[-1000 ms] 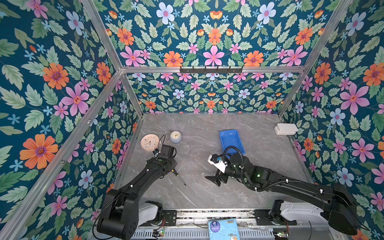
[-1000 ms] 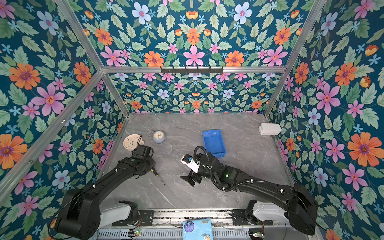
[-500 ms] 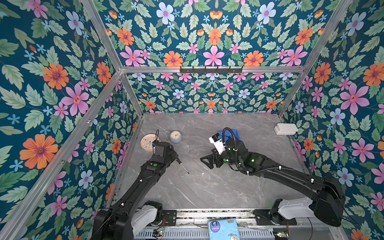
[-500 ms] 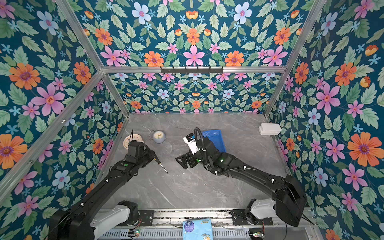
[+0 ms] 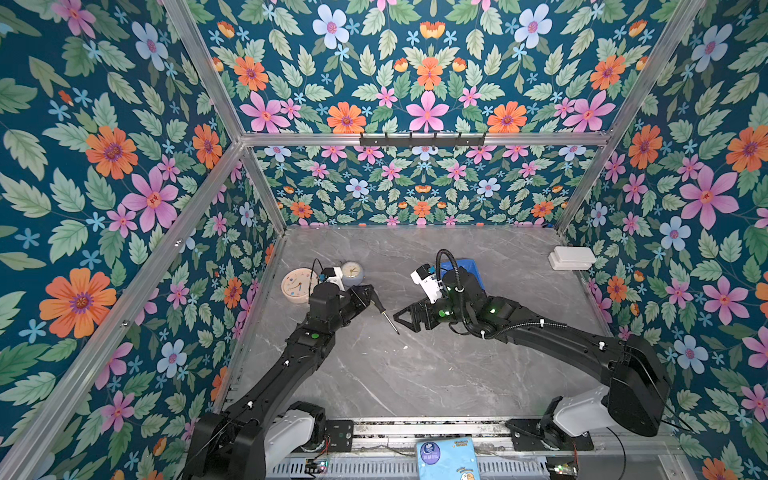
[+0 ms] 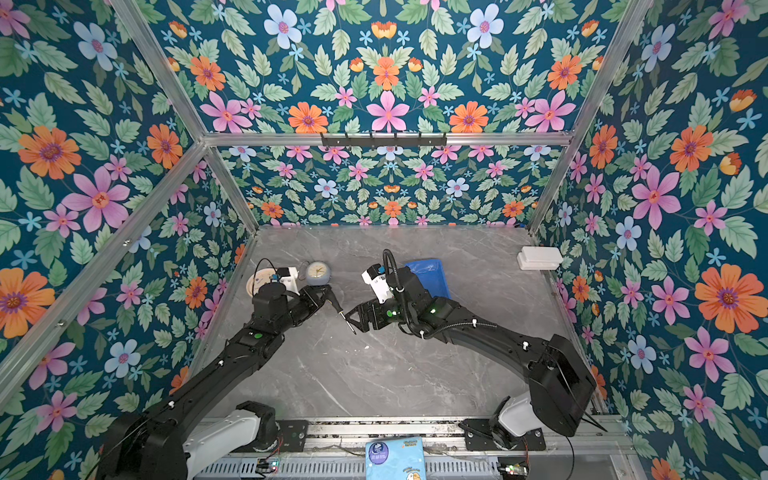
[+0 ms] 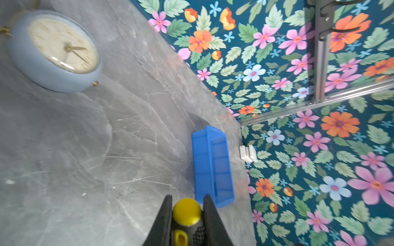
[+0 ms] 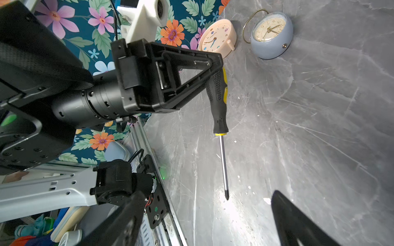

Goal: Put the screwdriver in the bin
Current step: 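Lift the screwdriver with the left gripper toward the right gripper while the right gripper approaches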

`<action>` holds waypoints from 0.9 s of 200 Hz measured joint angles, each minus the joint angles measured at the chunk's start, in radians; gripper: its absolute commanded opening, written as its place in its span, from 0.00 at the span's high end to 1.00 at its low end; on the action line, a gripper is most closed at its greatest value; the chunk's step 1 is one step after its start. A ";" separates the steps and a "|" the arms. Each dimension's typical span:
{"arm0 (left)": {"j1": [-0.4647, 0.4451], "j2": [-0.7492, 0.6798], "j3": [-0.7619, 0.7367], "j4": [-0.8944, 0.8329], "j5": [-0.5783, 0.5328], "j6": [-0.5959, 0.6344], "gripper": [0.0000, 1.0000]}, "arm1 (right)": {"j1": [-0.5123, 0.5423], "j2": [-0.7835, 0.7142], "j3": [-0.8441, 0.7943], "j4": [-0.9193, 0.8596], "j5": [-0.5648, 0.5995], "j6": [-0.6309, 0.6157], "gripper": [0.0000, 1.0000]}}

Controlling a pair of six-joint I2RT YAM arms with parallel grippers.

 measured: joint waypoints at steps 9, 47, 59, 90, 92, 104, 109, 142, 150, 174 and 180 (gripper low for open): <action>-0.002 0.010 -0.002 0.031 0.035 -0.005 0.87 | -0.003 0.010 0.002 0.006 -0.011 0.003 0.20; -0.016 0.024 -0.019 0.146 0.148 -0.055 0.87 | -0.019 0.052 0.023 0.019 -0.055 0.005 0.41; -0.021 0.024 -0.023 0.179 0.174 -0.078 0.87 | -0.023 0.065 0.033 0.018 -0.063 0.005 0.46; -0.032 0.032 -0.032 0.248 0.232 -0.107 0.87 | -0.023 0.102 0.062 0.027 -0.095 0.003 0.53; -0.033 0.032 -0.032 0.250 0.234 -0.107 0.87 | -0.023 0.103 0.063 0.028 -0.097 0.003 0.54; -0.034 0.032 -0.032 0.269 0.247 -0.110 0.87 | -0.023 0.113 0.068 0.030 -0.110 0.003 0.59; -0.035 0.031 -0.032 0.275 0.253 -0.114 0.87 | -0.024 0.116 0.070 0.030 -0.114 0.003 0.61; -0.037 0.032 -0.034 0.286 0.254 -0.126 0.87 | -0.023 0.119 0.077 0.032 -0.126 0.007 0.75; -0.037 0.034 -0.034 0.291 0.255 -0.126 0.87 | -0.023 0.120 0.078 0.032 -0.126 0.008 0.78; -0.037 0.035 -0.034 0.299 0.255 -0.123 0.86 | -0.024 0.124 0.080 0.031 -0.125 0.015 0.85; -0.037 0.035 -0.034 0.299 0.255 -0.124 0.84 | -0.024 0.124 0.081 0.031 -0.125 0.021 0.85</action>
